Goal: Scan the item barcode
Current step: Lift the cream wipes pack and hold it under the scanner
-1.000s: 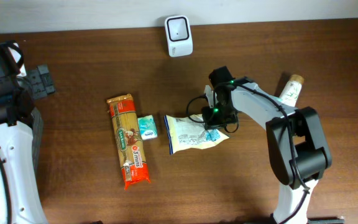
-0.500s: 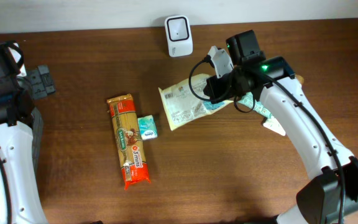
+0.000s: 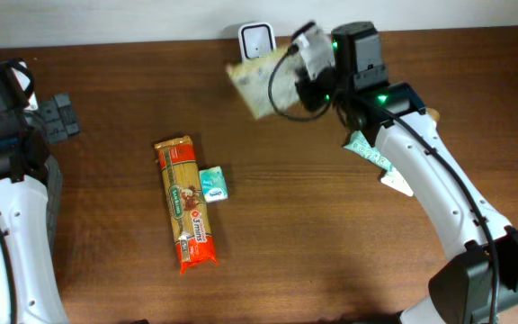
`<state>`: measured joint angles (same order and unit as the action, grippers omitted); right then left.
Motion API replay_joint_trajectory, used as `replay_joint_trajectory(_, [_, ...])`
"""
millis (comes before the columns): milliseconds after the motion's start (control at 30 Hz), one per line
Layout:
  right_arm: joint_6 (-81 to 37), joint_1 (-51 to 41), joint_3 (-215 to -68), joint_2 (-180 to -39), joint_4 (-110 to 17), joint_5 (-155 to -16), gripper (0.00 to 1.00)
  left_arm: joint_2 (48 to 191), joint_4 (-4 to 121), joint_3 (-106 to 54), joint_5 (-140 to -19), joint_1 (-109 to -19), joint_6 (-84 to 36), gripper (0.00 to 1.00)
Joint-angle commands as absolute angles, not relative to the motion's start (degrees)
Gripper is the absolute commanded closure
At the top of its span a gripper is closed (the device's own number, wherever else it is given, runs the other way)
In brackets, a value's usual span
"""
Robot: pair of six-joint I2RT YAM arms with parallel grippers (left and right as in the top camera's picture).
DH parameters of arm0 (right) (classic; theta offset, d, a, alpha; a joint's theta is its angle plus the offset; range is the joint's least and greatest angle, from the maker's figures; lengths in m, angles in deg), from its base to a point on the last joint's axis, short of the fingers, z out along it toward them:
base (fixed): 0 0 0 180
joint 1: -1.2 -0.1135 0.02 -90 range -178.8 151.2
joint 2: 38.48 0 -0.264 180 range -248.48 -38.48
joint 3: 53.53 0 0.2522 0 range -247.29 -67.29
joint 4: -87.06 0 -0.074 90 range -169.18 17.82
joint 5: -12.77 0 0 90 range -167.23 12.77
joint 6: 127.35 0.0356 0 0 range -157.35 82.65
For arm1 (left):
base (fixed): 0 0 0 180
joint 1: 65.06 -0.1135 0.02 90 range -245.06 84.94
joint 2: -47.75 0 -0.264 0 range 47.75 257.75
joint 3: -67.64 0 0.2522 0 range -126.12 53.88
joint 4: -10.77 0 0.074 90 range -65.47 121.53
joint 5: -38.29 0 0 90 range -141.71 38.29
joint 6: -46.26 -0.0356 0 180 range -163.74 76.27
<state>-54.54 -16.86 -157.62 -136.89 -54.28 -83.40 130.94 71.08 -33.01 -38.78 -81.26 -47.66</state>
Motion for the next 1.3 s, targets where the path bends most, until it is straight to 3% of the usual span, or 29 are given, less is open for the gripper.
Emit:
replay_joint_trajectory(0, [-65.0, -19.4, -158.7, -137.0, -64.5, -65.7, 0.96, 130.4, 70.9, -33.2, -38.6, -81.5, -48.6, 0.01])
replay_joint_trajectory(200, [-97.4, -22.3, -158.7, -153.5, -104.5, -50.6, 0.96, 130.4, 70.9, -33.2, -38.6, -81.5, -48.6, 0.01])
replay_joint_trajectory(300, [-116.2, -23.3, -158.7, -164.1, -124.0, -50.4, 0.96, 130.4, 70.9, -33.2, -38.6, -81.5, -48.6, 0.01])
replay_joint_trajectory(367, [-121.6, -23.9, -158.7, -169.2, -130.9, -50.4, 0.96, 130.4, 70.9, -33.2, -38.6, -81.5, -48.6, 0.01])
replay_joint_trajectory(633, [-121.5, -23.8, -161.3, -170.2, -130.3, -55.1, 0.96, 130.4, 70.9, -33.2, -38.6, -81.5, -48.6, 0.01])
replay_joint_trajectory(767, [-119.3, -23.0, -170.9, -173.9, -122.8, -55.3, 0.96, 130.4, 70.9, -33.2, -38.6, -81.5, -48.6, 0.01])
replay_joint_trajectory(1100, [-118.8, -22.4, -170.9, -173.9, -116.9, -53.8, 0.96, 130.4, 70.9, -33.2, -38.6, -81.5, -48.6, 0.01])
replay_joint_trajectory(1167, [-112.8, -22.4, -170.9, -172.2, -115.6, -52.1, 0.96, 130.4, 70.9, -33.2, -38.6, -81.5, -48.6, 0.01])
replay_joint_trajectory(1267, [-101.7, -22.4, -170.9, -163.8, -102.1, -49.3, 0.96, 130.4, 70.9, -33.2, -38.6, -81.5, -48.6, 0.01])
